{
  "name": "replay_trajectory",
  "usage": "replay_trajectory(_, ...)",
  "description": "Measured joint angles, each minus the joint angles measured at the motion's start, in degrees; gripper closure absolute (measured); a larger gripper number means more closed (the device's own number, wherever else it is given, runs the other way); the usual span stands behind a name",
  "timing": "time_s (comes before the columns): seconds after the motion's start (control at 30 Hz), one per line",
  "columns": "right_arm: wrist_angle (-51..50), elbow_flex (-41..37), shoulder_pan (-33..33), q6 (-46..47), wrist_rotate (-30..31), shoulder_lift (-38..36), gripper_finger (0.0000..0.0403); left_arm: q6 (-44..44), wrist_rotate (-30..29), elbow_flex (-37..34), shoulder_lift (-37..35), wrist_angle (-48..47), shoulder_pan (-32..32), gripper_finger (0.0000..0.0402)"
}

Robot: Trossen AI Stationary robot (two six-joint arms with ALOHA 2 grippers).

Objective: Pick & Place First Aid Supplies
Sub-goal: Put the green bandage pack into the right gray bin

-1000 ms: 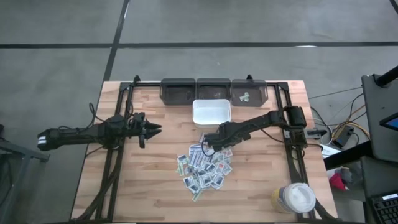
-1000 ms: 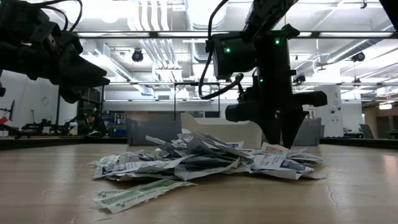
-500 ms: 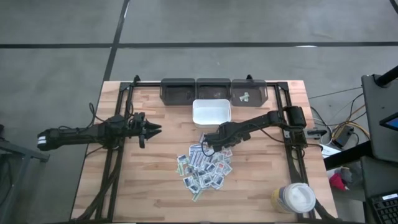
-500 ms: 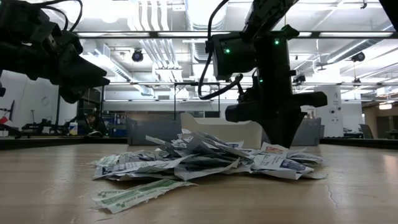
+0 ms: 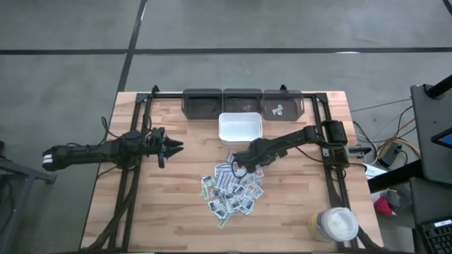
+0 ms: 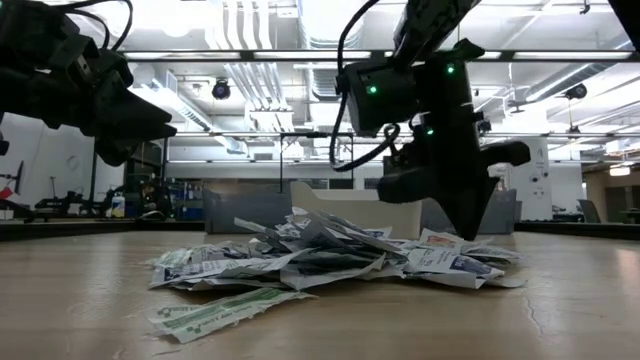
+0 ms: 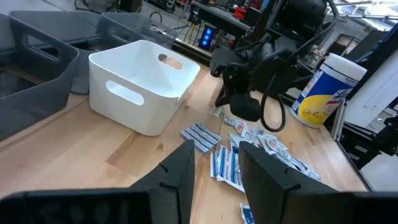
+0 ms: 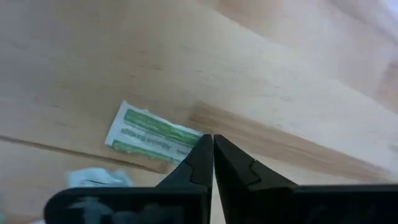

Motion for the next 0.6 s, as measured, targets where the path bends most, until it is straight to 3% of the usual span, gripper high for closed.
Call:
replay_trajectory(0.33,-10.4,1.1,0.1,-4.0,3.3,-10.3,0.0394,0.0,0.0,0.0,0.0,0.2,0.0,0.0282)
replay_trajectory(0.43,-11.3,1.8,0.1,-5.4,8.9,-15.6,0.0394,0.0,0.0,0.0,0.0,0.2,0.0,0.0282)
replay_trajectory(0.6,-11.4,2.2,-1.3,-5.6,23.3,-25.0,0.0394,0.0,0.0,0.0,0.0,0.3,0.0,0.0282)
